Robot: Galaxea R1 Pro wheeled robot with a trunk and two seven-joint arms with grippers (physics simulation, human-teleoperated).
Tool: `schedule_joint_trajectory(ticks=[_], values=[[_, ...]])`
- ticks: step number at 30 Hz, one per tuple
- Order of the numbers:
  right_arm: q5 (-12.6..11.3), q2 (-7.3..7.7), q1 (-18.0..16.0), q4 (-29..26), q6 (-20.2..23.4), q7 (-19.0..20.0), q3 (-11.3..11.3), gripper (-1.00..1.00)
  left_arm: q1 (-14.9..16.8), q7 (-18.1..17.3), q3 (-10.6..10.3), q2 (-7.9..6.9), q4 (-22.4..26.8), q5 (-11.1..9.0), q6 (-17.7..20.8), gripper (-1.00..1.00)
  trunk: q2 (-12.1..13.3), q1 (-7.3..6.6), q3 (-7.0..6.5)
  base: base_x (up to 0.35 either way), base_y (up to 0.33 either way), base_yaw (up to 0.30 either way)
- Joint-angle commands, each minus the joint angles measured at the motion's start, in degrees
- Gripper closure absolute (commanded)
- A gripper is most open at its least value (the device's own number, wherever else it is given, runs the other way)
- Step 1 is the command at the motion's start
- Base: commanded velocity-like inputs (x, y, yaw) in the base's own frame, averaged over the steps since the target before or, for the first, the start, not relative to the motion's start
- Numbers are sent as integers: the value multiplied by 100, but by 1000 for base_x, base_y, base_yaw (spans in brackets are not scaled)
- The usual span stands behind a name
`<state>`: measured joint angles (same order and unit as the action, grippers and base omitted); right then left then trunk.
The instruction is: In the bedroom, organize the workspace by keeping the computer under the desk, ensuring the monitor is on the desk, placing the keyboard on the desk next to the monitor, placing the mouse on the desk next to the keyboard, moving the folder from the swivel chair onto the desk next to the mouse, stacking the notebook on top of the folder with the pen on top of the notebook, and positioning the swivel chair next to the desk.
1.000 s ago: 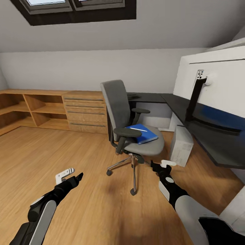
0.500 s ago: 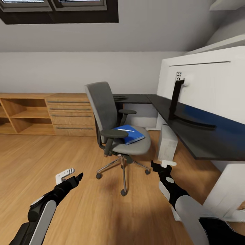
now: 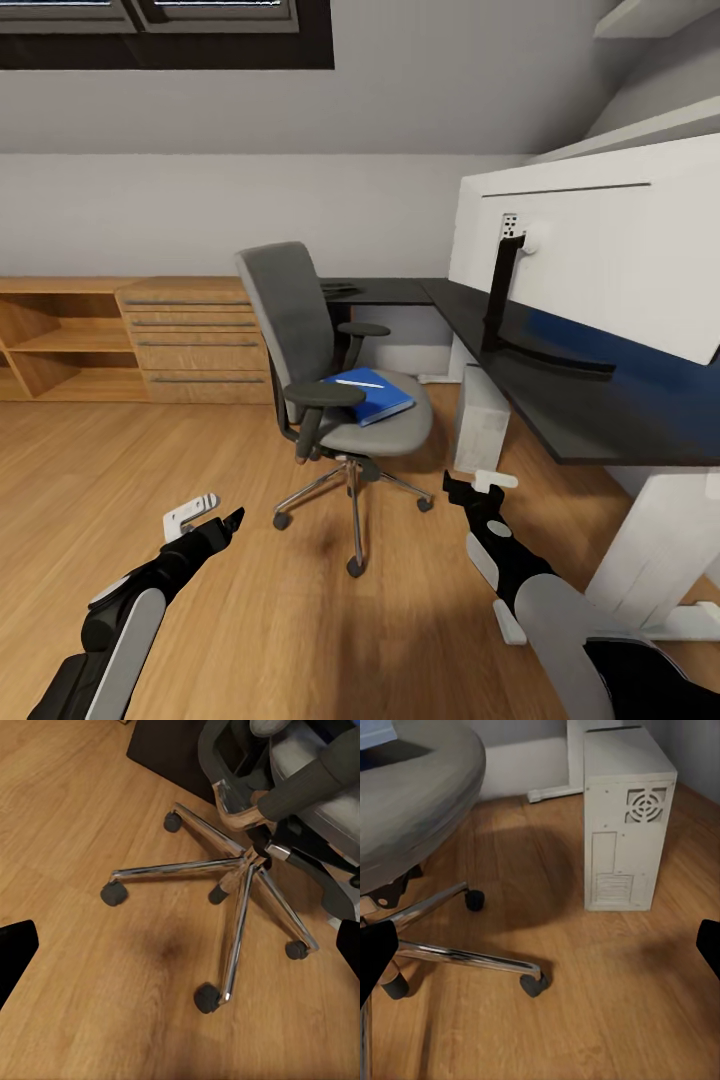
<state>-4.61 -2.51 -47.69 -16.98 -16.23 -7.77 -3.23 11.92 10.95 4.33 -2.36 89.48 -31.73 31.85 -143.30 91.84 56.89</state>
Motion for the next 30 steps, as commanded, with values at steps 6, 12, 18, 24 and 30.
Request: schedule_joint_trajectory(ticks=[6,12,18,24,30], values=[[-48,-2,-4,6,-35,20,-20,-100,3,47,-2,-2,8,-67,23,-100,-2,-1,6,0,0,-1],[-48,-4,-4,8,-55,21,-18,-100,3,47,-2,1,8,-69,23,-100,-2,-1,6,0,0,0],[-51,-4,-4,6,-374,20,-21,-100,3,47,-2,2,8,-70,23,-100,-2,-1,6,0,0,0],[-140,-14,-4,-10,-142,13,-60,-100,3,47,-2,-1,8,-70,23,-100,-2,-1,6,0,0,0],[-346,-18,-40,-106,488,18,-82,-100,3,47,-2,-2,8,-70,23,-100,-2,-1,6,0,0,0]])
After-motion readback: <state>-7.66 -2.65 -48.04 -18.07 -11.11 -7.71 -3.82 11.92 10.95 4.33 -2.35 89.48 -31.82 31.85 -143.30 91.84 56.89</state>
